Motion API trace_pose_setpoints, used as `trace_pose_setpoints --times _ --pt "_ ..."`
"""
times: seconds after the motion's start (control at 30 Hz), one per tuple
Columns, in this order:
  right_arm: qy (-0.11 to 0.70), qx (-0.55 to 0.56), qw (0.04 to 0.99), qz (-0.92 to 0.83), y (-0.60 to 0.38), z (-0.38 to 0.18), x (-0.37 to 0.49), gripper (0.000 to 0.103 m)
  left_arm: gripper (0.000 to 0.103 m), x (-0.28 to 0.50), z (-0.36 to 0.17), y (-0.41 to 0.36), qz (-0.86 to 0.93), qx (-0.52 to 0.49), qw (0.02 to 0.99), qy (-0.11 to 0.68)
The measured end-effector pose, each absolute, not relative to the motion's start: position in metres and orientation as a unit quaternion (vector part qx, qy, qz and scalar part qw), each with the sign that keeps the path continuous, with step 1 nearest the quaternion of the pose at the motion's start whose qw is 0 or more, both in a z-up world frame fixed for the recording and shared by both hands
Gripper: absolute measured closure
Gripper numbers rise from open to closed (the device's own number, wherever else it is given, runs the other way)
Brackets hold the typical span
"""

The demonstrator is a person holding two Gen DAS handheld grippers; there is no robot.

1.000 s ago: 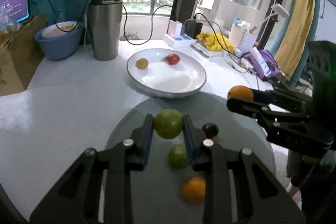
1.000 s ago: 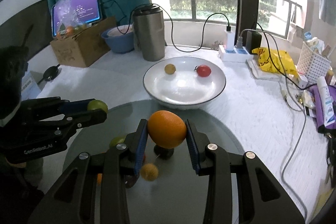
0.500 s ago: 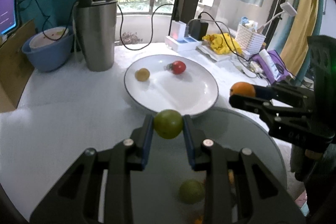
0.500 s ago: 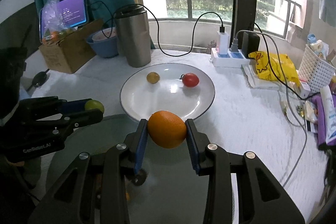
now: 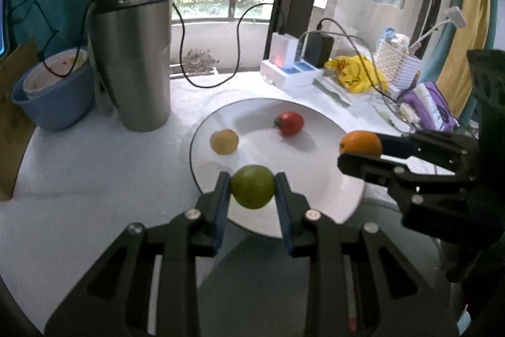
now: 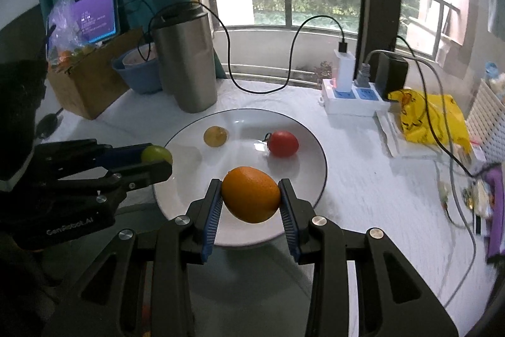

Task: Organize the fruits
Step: 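Carry the orange and green lime over the white bowl with both grippers, then open both grippers to drop the orange and lime into the bowl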

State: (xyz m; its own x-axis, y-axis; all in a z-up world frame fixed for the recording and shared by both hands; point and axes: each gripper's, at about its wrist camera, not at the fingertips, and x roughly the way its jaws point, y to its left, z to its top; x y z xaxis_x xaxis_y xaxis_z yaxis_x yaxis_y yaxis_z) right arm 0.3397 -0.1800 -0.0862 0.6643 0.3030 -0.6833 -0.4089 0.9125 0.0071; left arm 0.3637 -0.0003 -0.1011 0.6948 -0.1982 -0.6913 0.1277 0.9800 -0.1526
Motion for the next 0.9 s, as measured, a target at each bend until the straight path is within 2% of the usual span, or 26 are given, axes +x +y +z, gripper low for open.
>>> trace_pose_setpoints --times 0.9 --pt "0.382 -0.073 0.908 0.156 -0.169 -0.114 0.406 0.065 0.074 0.416 -0.126 0.003 -0.052 -0.029 0.915 0.399"
